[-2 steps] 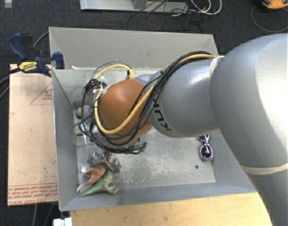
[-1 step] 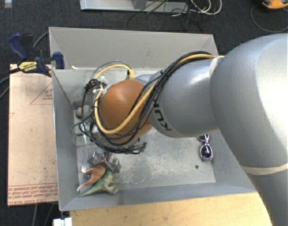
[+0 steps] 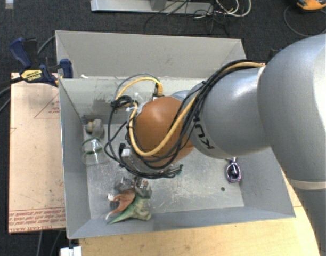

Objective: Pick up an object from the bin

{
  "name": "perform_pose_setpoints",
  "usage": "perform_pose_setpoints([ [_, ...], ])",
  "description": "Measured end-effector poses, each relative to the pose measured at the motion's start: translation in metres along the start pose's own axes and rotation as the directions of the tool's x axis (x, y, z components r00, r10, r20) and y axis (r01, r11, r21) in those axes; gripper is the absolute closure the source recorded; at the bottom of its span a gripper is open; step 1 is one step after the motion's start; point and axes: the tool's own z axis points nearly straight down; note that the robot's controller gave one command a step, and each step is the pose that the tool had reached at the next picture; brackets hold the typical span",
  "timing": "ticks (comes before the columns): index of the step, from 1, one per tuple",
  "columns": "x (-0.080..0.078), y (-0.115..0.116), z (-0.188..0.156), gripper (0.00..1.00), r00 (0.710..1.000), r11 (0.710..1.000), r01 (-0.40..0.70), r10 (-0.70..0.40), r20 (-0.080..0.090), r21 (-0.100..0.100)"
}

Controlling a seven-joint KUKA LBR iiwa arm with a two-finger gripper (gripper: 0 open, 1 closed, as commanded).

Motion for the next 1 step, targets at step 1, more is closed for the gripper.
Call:
perform_pose_setpoints([
  [1, -0.0340, -0.0121, 0.0029, 1.00, 0.995, 0.995, -0.096, 0.096, -0.007, -0.004],
])
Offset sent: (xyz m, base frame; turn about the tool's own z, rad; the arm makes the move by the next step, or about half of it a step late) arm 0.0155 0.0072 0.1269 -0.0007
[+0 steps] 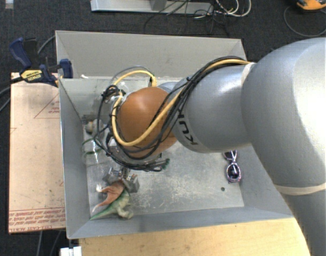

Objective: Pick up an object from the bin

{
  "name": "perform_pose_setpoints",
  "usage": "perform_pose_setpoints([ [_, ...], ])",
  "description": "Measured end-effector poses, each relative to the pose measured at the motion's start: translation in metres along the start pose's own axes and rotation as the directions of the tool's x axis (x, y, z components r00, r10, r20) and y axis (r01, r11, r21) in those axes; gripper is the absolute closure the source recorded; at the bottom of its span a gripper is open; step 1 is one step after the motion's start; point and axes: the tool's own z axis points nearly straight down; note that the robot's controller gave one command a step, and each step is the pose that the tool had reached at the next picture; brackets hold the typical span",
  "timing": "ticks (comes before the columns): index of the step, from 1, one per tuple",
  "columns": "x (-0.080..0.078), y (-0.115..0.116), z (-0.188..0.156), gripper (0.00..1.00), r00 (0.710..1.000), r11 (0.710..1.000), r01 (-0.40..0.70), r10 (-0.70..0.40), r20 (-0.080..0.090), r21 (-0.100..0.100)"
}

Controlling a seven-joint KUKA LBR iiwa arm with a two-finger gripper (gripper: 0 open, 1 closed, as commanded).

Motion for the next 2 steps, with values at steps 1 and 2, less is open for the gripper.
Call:
perform_pose_setpoints([
  [1, 0.0186, -0.0025, -0.1286, 1.00, 0.996, 0.996, 0.093, -0.093, 0.009, 0.004],
  [2, 0.0187, -0.0025, -0.1285, 1.00, 0.996, 0.996, 0.093, -0.093, 0.009, 0.004],
])
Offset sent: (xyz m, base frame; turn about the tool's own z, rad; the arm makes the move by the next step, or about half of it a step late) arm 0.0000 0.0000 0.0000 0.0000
